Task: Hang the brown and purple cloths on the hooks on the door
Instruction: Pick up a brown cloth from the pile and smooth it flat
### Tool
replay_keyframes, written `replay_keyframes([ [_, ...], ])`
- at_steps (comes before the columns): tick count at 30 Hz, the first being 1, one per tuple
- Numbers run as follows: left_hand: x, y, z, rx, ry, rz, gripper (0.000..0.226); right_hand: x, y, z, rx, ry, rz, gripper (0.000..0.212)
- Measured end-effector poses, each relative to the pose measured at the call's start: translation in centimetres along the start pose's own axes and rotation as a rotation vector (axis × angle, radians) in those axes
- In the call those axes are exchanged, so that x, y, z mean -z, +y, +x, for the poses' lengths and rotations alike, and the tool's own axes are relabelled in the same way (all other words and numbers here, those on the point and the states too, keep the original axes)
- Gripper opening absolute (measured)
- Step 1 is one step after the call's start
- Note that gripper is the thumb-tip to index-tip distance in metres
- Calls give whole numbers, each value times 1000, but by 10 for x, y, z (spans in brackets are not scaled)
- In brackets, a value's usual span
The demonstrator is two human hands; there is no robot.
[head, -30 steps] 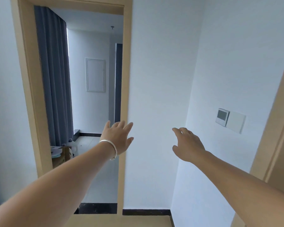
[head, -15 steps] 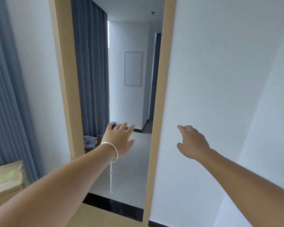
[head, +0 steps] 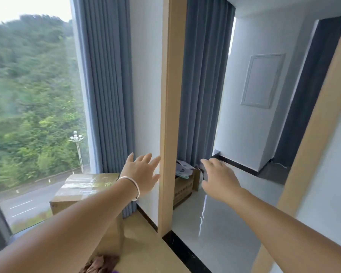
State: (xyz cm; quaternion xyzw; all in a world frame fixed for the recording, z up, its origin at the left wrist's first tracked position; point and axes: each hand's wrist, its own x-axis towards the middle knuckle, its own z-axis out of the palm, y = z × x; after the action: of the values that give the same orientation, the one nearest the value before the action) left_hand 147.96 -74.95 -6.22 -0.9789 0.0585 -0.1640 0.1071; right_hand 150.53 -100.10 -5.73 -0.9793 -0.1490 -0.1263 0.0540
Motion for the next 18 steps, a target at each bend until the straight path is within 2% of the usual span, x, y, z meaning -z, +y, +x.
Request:
replay_keyframes([
  [6,-59,-105,14,173,-51,4,64,-53,-90,98,219,-31,22,60],
  [13,-132,-233,33,379,-79,15,65,-109,-203,208,408,-114,54,67],
  [18,-182,-307,30,515,-187,45,64,-152,-279,262,543,-127,92,66],
])
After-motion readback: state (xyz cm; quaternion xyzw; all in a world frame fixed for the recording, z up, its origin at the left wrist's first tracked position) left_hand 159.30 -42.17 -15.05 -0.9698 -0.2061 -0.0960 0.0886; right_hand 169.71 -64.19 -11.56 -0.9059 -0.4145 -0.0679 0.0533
